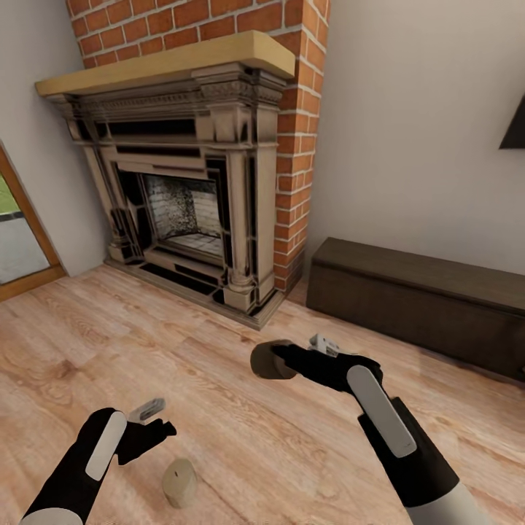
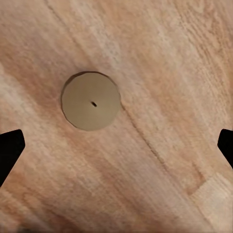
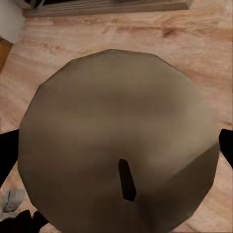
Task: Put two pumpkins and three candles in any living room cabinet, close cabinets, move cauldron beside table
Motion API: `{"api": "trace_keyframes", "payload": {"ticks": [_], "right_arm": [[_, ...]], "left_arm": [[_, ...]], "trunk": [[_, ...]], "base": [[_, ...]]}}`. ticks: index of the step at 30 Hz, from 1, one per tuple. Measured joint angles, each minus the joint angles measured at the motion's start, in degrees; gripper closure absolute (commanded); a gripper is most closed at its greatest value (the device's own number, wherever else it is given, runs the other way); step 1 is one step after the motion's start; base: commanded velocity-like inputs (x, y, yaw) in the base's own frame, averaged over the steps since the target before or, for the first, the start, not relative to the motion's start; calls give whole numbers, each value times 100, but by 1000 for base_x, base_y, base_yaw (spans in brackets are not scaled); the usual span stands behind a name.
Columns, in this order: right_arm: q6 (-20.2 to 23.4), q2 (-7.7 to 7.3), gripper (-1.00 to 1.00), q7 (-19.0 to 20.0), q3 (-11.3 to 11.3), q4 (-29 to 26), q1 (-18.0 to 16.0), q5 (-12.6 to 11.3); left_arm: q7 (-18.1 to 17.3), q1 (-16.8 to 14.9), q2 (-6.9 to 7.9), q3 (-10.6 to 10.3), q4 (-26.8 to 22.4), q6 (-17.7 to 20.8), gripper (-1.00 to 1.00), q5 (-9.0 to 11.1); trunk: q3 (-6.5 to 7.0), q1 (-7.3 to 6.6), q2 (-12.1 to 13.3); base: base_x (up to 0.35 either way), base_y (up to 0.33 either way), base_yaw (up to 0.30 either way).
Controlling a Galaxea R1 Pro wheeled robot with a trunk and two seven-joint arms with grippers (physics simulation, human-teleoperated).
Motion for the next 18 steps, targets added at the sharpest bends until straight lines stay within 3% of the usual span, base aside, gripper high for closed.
{"api": "trace_keyframes", "payload": {"ticks": [2,4,9,14,18], "right_arm": [[32,-236,100,526,5,22,21,-89],[43,-359,100,931,3,45,44,-138],[47,-414,100,1133,6,58,54,-155],[45,-419,100,1158,2,147,55,-142],[34,-420,100,1164,-1,190,55,-148]], "left_arm": [[-2,0,0,0,-2,4,-100,0],[-4,0,2,-1,-9,6,-100,28],[-4,0,8,-26,-12,1,-100,238],[-11,0,9,-44,-12,0,-100,275],[-13,0,20,-179,-12,-3,-100,280]], "trunk": [[-44,5,-3],[-89,10,-5],[-200,23,-12],[-311,36,-19],[-399,46,-24]], "base": [[0,0,0],[0,0,0],[0,0,0],[0,0,0],[0,0,0]]}}
